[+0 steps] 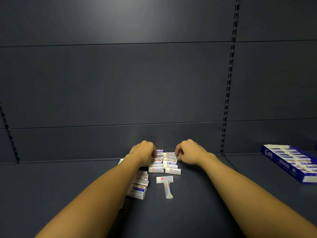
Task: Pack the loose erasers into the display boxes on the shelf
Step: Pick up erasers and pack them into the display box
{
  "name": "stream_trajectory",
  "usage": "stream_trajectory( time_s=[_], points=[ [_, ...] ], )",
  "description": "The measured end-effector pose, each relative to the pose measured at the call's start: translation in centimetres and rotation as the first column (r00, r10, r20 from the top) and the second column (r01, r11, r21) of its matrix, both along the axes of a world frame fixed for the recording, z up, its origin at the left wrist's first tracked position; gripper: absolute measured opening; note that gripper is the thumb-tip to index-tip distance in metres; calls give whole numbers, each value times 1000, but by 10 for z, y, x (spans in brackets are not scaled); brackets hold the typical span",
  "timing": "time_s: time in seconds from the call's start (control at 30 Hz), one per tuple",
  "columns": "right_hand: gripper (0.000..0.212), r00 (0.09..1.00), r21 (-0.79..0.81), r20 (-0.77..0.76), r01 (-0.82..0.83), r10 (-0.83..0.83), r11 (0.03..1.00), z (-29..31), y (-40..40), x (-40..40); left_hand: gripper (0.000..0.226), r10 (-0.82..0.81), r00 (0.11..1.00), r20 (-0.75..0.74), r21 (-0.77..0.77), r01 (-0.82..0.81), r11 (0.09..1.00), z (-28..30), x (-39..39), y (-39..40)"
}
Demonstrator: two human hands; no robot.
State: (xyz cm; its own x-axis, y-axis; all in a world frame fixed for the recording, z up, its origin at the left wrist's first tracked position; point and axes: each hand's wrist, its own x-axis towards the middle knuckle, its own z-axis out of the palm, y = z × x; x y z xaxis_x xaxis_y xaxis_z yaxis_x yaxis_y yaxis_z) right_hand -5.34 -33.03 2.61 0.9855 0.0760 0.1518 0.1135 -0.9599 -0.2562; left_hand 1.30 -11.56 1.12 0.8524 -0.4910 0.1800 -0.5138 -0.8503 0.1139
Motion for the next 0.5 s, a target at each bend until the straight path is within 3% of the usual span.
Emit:
stream_trajectory(
  time_s=[0.3, 0.5],
  points=[
    [6, 1000, 29, -28, -7, 8, 1000, -9, 12, 9, 20, -37, 980, -194, -18, 34, 999, 12, -2, 6],
    [7, 997, 26, -77, -14, 16, 1000, -5, 16, 13, 20, -45, 977, -207, -3, 45, 999, 14, -4, 7]
  ],
)
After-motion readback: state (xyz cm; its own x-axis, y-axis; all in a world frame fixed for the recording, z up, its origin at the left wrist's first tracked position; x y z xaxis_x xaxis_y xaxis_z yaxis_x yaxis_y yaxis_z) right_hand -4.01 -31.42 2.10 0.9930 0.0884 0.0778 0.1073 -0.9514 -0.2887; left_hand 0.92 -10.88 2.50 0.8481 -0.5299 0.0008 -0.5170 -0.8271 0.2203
